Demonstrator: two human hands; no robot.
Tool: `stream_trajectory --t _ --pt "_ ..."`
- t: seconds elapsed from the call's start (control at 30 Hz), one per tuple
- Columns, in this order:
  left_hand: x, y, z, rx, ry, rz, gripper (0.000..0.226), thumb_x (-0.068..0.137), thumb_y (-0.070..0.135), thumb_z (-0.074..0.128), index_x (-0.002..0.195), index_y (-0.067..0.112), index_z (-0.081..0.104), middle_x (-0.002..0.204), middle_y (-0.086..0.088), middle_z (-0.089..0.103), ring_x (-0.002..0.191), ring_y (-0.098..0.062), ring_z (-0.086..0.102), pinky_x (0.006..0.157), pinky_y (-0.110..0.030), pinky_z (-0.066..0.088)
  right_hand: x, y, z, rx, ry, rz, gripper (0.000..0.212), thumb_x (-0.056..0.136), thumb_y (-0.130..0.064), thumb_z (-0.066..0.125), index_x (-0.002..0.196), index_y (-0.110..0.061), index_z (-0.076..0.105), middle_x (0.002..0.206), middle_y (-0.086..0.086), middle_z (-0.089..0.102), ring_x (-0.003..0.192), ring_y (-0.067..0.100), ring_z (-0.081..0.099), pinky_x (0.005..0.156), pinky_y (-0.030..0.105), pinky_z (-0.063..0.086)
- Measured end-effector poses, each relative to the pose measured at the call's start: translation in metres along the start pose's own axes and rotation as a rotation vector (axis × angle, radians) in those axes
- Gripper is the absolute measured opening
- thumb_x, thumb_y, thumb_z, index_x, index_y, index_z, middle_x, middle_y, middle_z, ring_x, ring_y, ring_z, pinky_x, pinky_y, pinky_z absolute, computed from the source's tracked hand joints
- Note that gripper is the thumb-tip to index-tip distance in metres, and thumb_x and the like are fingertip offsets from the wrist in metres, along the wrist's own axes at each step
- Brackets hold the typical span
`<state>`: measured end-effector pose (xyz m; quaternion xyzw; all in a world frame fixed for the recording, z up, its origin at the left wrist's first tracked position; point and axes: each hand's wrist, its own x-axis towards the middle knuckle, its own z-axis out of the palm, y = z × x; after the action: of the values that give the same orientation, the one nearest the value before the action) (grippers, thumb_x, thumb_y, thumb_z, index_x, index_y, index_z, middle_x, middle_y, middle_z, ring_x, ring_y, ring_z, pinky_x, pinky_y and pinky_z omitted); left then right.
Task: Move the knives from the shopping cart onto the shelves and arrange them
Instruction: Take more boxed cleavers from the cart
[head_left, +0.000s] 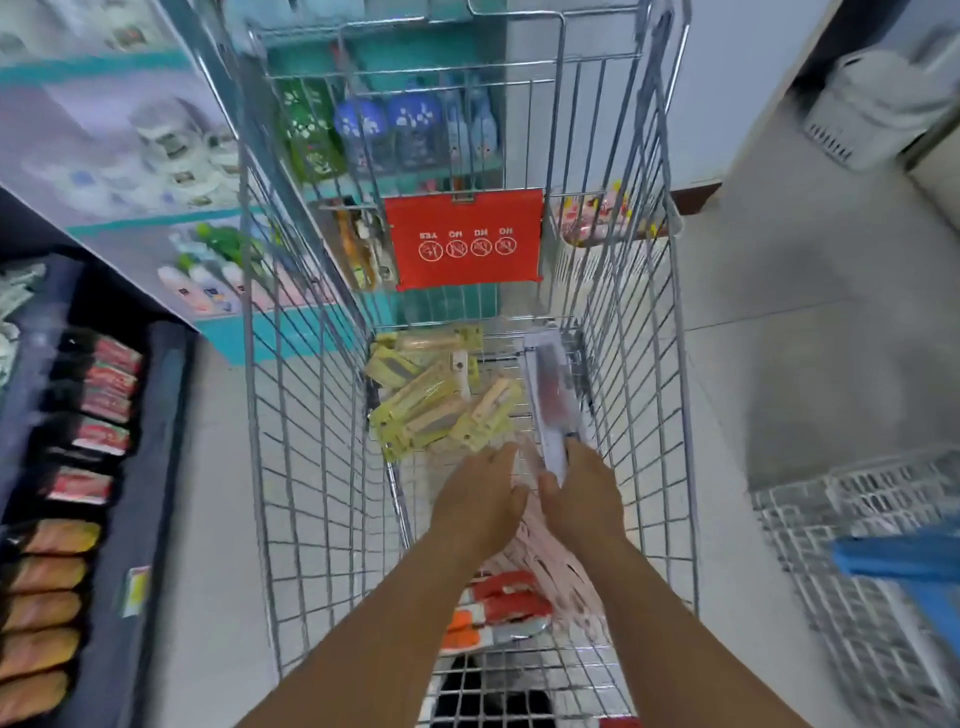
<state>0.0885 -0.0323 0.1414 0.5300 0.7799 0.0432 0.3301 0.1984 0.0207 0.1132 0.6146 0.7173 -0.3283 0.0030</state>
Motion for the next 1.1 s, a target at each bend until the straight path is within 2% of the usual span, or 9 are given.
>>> stream_trajectory --t 0.13,0.27,0.47,0.53,0.67,0.8,0.9,0.97,1.1 --pt "0.044 -0.017 0.032 -0.051 -0.05 -0.007 0.056 0.099 0.031 0.043 0.149 0.02 0.021 0.144 -0.006 0.04 0.13 -0.024 0.038 0.1 -0.039 0.04 0.035 0.018 0.033 0.022 0.009 0.118 0.052 0.095 -0.043 0.039 0.129 -0.005 0.046 0.13 0.016 0.053 0.119 0.035 0.05 0.098 0.048 0.043" --pt "0.076 -0.028 0.06 -0.137 -0.13 -0.021 0.062 0.1 0.031 0.04 0.153 0.02 0.01 0.151 -0.006 0.032 0.137 -0.024 0.032 0.106 -0.038 0.034 0.061 0.032 0.061 -0.111 0.016 0.142 0.051 0.093 -0.032 0.049 0.137 -0.009 0.035 0.141 0.012 0.042 0.129 0.031 0.04 0.105 0.045 0.036" --pt "0.114 -0.035 0.093 -0.232 -0.169 0.017 0.065 0.099 0.024 0.042 0.152 0.014 0.007 0.137 -0.011 0.047 0.12 -0.028 0.05 0.098 -0.039 0.043 0.083 0.049 0.084 -0.151 -0.051 0.313 0.081 0.092 -0.038 0.05 0.153 -0.013 0.003 0.158 0.009 0.013 0.143 0.03 0.014 0.116 0.044 0.02" --pt "0.123 -0.034 0.101 -0.272 -0.16 0.008 0.057 0.098 0.022 0.044 0.149 0.014 0.019 0.133 -0.014 0.05 0.119 -0.03 0.052 0.097 -0.039 0.044 0.087 0.05 0.084 -0.18 -0.044 0.342 0.076 0.094 -0.04 0.046 0.152 -0.012 0.005 0.156 0.008 0.019 0.141 0.032 0.017 0.114 0.044 0.021" --pt "0.135 -0.034 0.111 -0.343 -0.13 -0.009 0.04 0.098 0.022 0.044 0.136 0.012 0.038 0.126 -0.018 0.055 0.116 -0.034 0.054 0.095 -0.041 0.044 0.086 0.048 0.084 -0.147 -0.006 0.299 0.057 0.093 -0.035 0.037 0.145 -0.014 0.027 0.147 0.007 0.033 0.134 0.03 0.027 0.11 0.041 0.023" --pt "0.144 -0.039 0.116 -0.332 -0.063 -0.072 0.041 0.094 0.034 0.048 0.131 0.017 0.039 0.117 -0.015 0.052 0.109 -0.034 0.052 0.091 -0.045 0.045 0.088 0.051 0.089 -0.144 0.03 0.226 0.054 0.092 -0.029 0.046 0.144 -0.018 0.033 0.148 0.004 0.034 0.136 0.026 0.026 0.113 0.038 0.024" --pt "0.146 -0.038 0.118 -0.326 -0.121 -0.102 0.054 0.087 0.046 0.057 0.13 0.021 0.036 0.119 -0.013 0.045 0.107 -0.033 0.05 0.091 -0.043 0.045 0.092 0.058 0.095 -0.123 -0.026 0.226 0.075 0.085 -0.024 0.062 0.148 -0.018 0.023 0.153 0.004 0.023 0.141 0.025 0.018 0.118 0.036 0.018" --pt "0.148 -0.035 0.121 -0.34 -0.144 -0.133 0.058 0.084 0.05 0.059 0.128 0.023 0.034 0.12 -0.013 0.041 0.108 -0.033 0.049 0.092 -0.041 0.045 0.094 0.061 0.096 -0.101 -0.073 0.219 0.085 0.079 -0.022 0.069 0.149 -0.017 0.02 0.154 0.006 0.023 0.141 0.026 0.02 0.117 0.035 0.02" --pt "0.153 -0.025 0.125 -0.296 -0.096 -0.238 0.063 0.084 0.045 0.062 0.132 0.019 0.031 0.127 -0.012 0.036 0.116 -0.033 0.043 0.09 -0.039 0.041 0.094 0.063 0.092 -0.122 -0.089 0.203 0.075 0.084 -0.02 0.061 0.149 -0.016 0.023 0.151 0.008 0.02 0.137 0.028 0.02 0.112 0.034 0.026"
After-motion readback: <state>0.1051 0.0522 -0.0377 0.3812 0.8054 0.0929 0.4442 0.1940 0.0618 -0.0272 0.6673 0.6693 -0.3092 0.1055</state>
